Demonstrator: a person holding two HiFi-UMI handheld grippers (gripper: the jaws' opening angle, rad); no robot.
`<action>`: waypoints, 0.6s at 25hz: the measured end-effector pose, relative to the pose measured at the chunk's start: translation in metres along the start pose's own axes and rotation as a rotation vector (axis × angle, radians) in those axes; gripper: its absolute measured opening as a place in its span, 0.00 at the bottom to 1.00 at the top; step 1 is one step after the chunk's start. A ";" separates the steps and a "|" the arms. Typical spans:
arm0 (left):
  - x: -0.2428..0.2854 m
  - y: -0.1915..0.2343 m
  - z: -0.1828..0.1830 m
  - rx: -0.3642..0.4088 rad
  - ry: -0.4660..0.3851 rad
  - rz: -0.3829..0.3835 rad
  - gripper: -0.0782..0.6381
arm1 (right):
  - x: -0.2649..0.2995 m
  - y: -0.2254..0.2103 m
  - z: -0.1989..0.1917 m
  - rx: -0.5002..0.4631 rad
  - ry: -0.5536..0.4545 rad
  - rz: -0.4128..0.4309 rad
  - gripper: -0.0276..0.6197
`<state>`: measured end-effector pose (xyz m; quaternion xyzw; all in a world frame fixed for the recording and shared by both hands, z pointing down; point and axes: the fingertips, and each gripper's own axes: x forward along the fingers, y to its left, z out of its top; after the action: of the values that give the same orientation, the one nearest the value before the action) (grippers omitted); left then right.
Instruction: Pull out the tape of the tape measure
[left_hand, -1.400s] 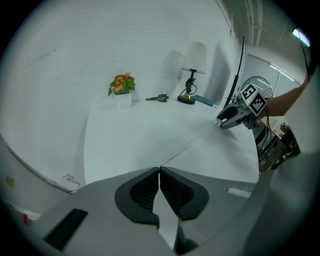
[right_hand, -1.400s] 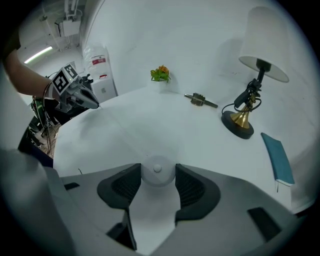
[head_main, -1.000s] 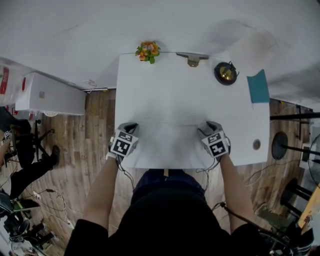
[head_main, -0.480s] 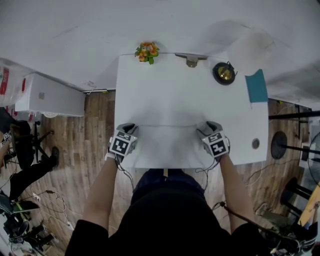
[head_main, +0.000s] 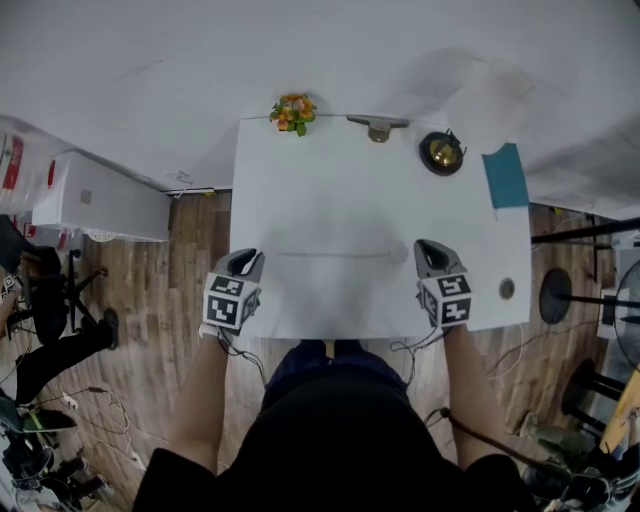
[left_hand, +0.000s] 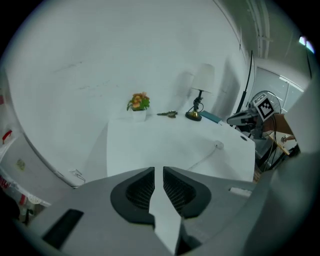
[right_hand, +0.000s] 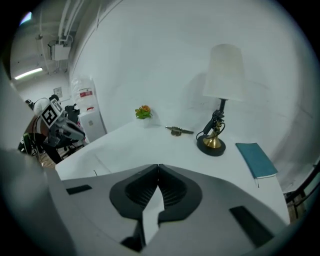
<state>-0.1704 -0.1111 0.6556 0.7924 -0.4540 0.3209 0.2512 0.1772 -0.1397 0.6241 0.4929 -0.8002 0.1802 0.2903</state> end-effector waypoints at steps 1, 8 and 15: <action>-0.007 0.000 0.008 0.000 -0.021 0.006 0.18 | -0.007 -0.002 0.008 0.018 -0.027 -0.008 0.05; -0.058 -0.011 0.077 0.010 -0.220 0.007 0.18 | -0.059 0.001 0.079 0.020 -0.235 -0.045 0.05; -0.118 -0.043 0.162 0.056 -0.484 0.006 0.18 | -0.115 0.016 0.154 -0.038 -0.448 -0.067 0.05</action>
<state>-0.1318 -0.1373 0.4557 0.8514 -0.4943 0.1350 0.1118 0.1585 -0.1421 0.4326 0.5415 -0.8310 0.0416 0.1204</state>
